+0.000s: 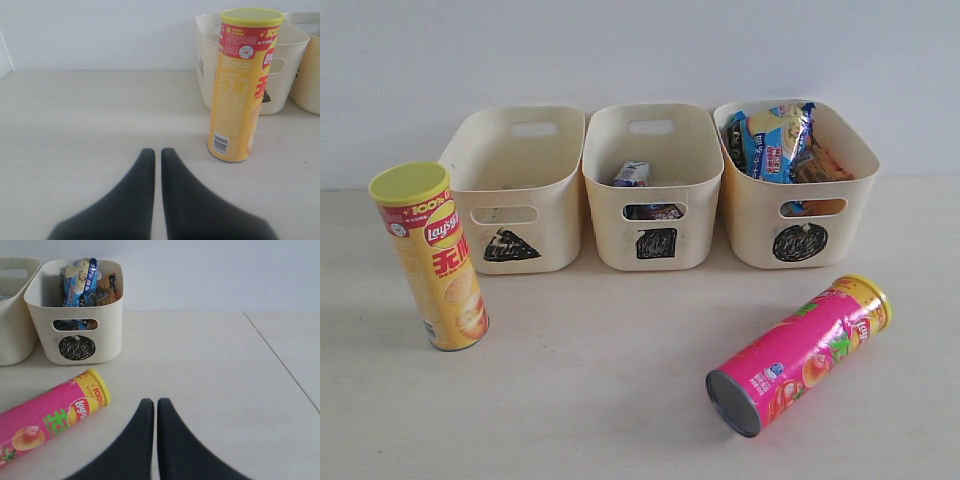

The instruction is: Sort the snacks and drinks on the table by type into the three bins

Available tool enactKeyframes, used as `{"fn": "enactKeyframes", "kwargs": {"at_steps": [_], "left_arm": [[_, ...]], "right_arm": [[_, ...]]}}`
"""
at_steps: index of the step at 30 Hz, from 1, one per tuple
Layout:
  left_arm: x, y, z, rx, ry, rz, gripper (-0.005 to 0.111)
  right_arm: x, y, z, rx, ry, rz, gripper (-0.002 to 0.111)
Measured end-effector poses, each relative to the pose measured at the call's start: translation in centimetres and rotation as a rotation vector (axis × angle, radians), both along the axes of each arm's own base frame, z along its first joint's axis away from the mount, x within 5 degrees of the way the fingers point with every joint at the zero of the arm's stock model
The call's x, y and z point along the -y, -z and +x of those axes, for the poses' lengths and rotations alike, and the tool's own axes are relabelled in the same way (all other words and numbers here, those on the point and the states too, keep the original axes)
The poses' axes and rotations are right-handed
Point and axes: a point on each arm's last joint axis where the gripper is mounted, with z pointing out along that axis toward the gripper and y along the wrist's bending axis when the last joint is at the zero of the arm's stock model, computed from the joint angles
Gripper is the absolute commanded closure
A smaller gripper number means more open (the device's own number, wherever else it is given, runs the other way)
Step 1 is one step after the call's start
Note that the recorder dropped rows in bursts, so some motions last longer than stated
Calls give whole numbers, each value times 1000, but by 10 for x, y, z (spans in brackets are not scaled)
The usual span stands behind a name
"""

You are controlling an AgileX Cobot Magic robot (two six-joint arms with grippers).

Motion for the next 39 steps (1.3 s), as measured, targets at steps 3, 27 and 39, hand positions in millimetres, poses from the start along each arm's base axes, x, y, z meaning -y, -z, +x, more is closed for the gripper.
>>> {"fn": "enactKeyframes", "kwargs": {"at_steps": [3,27,39], "left_arm": [[0,0,0,0,0,0,102],[0,0,0,0,0,0,102],[0,0,0,0,0,0,102]], "right_arm": [[0,0,0,2,-1,2,108],[-12,44,-3,103,-139,-12,108],[-13,77,4,53,-138,24,108]]}}
